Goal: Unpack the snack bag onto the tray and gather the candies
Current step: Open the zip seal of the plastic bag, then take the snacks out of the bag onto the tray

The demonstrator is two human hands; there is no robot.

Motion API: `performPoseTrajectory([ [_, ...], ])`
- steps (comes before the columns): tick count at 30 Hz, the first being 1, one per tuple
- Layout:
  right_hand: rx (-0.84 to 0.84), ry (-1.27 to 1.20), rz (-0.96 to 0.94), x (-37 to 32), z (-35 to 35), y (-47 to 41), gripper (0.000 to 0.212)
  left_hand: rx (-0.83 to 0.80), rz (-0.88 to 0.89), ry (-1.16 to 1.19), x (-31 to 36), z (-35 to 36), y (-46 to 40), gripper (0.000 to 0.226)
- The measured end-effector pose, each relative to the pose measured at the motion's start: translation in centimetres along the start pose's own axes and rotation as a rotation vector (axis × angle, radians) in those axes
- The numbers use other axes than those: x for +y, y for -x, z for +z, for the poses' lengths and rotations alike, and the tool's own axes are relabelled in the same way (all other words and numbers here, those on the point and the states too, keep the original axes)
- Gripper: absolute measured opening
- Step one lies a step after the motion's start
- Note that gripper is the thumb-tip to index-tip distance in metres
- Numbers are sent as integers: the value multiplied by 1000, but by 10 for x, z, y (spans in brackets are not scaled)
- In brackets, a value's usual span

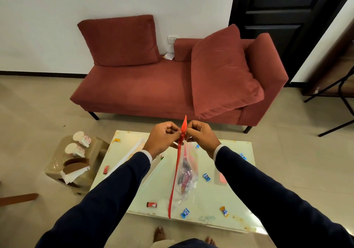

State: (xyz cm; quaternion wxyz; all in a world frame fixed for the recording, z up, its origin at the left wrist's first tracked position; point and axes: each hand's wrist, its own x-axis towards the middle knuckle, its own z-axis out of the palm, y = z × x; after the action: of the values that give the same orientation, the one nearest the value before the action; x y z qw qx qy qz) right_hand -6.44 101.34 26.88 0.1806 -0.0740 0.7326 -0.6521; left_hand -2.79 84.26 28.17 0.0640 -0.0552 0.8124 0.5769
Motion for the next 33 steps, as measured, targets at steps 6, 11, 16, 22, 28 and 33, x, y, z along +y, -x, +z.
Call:
performPoseTrajectory([
  [6, 109, 356, 3, -9, -22, -11, 17, 172, 153, -362, -8, -16, -9, 18],
  [11, 123, 712, -153, -11, -35, -17, 31, 81, 509, -907, -11, -33, -9, 25],
  [16, 215, 1326, -583, -8, -20, -11, 20, 70, 420, -835, 4, -36, -16, 45],
  [22, -614, 1521, -848, 19, -3, 5, 33, 101, 449, -858, 25, -52, -13, 63],
  [28, -699, 1743, -515, 2, -57, -3, 47, 102, 399, -1199, 16, -94, 4, 65],
  [33, -672, 1182, -157, -21, -7, -7, 76, 189, 221, -639, 7, -72, 1, 81],
])
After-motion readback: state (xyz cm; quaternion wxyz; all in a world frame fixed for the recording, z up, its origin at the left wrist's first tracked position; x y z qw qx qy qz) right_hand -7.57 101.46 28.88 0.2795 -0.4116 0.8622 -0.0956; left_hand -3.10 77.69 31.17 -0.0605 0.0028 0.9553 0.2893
